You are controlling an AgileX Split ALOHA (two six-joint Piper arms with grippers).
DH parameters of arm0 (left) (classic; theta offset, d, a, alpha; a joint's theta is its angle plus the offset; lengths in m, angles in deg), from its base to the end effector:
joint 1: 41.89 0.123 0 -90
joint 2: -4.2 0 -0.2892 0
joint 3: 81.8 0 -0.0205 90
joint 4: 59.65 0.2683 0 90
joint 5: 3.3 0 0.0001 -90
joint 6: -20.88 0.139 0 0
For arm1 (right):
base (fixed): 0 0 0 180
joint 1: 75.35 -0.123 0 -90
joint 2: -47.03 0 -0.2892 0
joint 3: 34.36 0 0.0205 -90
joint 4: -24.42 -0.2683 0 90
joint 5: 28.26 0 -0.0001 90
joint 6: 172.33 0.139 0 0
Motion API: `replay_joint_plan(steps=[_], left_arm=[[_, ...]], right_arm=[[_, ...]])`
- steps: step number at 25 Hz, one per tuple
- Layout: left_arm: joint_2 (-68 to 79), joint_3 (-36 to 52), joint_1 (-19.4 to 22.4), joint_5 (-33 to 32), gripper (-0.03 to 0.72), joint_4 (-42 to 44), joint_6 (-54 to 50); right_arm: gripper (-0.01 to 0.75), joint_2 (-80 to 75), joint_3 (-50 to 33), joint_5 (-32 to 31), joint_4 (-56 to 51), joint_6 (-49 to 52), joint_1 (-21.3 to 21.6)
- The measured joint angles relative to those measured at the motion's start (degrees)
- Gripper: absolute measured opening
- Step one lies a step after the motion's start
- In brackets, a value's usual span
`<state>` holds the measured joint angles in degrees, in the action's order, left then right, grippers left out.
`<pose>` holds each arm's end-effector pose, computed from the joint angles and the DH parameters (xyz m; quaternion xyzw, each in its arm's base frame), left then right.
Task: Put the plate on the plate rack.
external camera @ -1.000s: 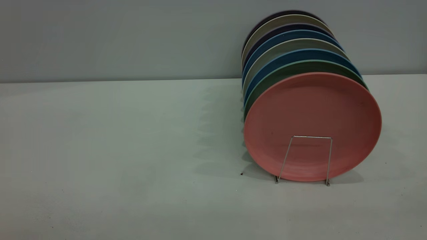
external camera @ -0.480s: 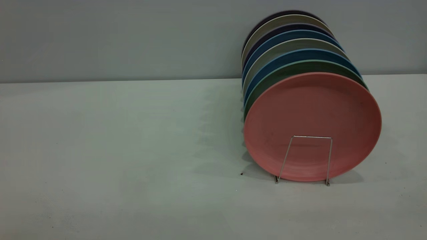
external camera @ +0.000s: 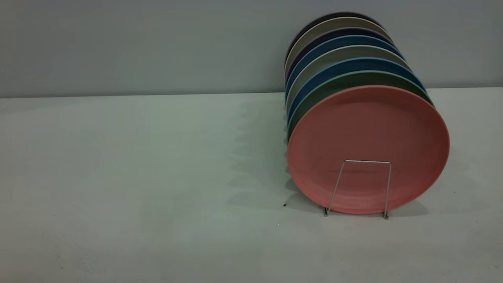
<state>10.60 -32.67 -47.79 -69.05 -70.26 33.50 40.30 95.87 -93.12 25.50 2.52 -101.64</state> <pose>0.0371 -0.0273 0.2535 0.1478 0.8552 -0.0633 0.4928 0.0404 0.0173 0.2497 -0.2356 0.8394 0.0806 0.4831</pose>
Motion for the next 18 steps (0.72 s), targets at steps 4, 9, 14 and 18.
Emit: replay_joint_plan(steps=[4, 9, 14, 18], left_arm=[[0.0, 0.0, -0.4, 0.1, 0.447, 0.0, 0.2], [0.0, 0.0, -0.5, 0.1, 0.447, -0.1, -0.1], [0.0, 0.2, -0.5, 0.1, 0.447, -0.1, -0.3], [0.0, 0.2, -0.5, 0.1, 0.447, -0.1, -0.3]], right_arm=[[0.239, 0.0, 0.0, 0.0, 0.0, 0.0, 0.0], [0.239, 0.0, 0.0, 0.0, 0.0, 0.0, 0.0], [0.239, 0.0, 0.0, 0.0, 0.0, 0.0, 0.0], [0.239, 0.0, 0.0, 0.0, 0.0, 0.0, 0.0]])
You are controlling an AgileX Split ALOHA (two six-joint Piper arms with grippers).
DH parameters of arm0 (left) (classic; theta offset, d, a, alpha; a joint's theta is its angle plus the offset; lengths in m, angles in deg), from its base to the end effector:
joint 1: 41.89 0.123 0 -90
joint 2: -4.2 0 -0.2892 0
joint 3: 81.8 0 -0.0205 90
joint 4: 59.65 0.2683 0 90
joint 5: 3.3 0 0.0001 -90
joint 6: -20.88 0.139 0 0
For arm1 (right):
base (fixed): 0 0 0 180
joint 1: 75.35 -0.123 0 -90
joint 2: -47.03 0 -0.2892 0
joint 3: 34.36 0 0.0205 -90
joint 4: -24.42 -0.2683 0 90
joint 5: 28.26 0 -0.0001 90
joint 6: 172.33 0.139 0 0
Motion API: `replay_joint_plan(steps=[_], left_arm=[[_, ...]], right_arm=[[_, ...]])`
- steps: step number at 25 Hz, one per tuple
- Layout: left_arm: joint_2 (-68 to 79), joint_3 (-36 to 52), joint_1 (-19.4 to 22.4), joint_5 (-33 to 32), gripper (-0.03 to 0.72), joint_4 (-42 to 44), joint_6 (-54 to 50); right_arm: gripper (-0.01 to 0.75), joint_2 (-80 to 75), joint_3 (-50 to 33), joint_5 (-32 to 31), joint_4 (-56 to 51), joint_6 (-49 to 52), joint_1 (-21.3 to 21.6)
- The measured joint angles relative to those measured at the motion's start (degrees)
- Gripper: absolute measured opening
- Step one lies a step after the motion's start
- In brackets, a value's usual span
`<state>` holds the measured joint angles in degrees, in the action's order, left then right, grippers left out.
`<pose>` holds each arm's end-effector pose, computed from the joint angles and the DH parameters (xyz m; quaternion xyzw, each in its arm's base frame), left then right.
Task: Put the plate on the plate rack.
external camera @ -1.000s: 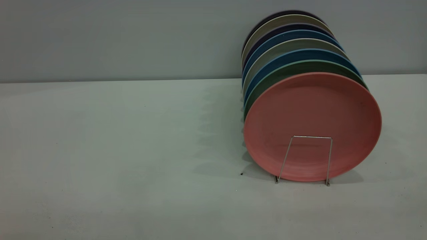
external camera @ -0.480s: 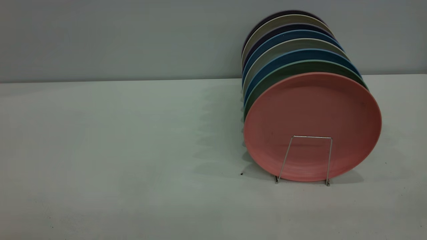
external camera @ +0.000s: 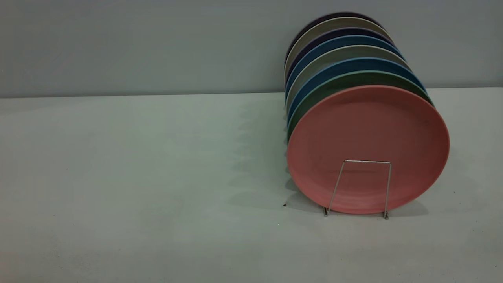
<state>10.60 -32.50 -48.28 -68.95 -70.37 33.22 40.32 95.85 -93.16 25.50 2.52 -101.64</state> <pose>0.0372 -0.0279 0.2528 0.1492 0.8552 -0.0676 0.4918 0.0403 0.0173 0.2495 -0.2356 0.8396 0.0805 0.4828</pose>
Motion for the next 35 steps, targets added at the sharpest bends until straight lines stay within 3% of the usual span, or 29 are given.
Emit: replay_joint_plan(steps=[10, 13, 19, 23, 35], left_arm=[[0.0, 0.0, 0.0, 0.0, 0.447, 0.0, 0.0], [0.0, 0.0, 0.0, 0.0, 0.447, 0.0, 0.0], [0.0, 0.0, 0.0, 0.0, 0.447, 0.0, -0.1], [0.0, 0.0, 0.0, 0.0, 0.447, 0.0, -0.1], [0.0, 0.0, 3.9, 0.0, 0.447, 0.0, -0.1]], right_arm=[[0.239, 0.0, 0.0, 0.0, 0.0, 0.0, 0.9], [0.239, 0.0, 0.0, 0.0, 0.0, 0.0, 6.8], [0.239, 0.0, 0.0, 0.0, 0.0, 0.0, 22.7], [0.239, 0.0, 0.0, 0.0, 0.0, 0.0, 28.5], [0.239, 0.0, 0.0, 0.0, 0.0, -0.1, 29.3]])
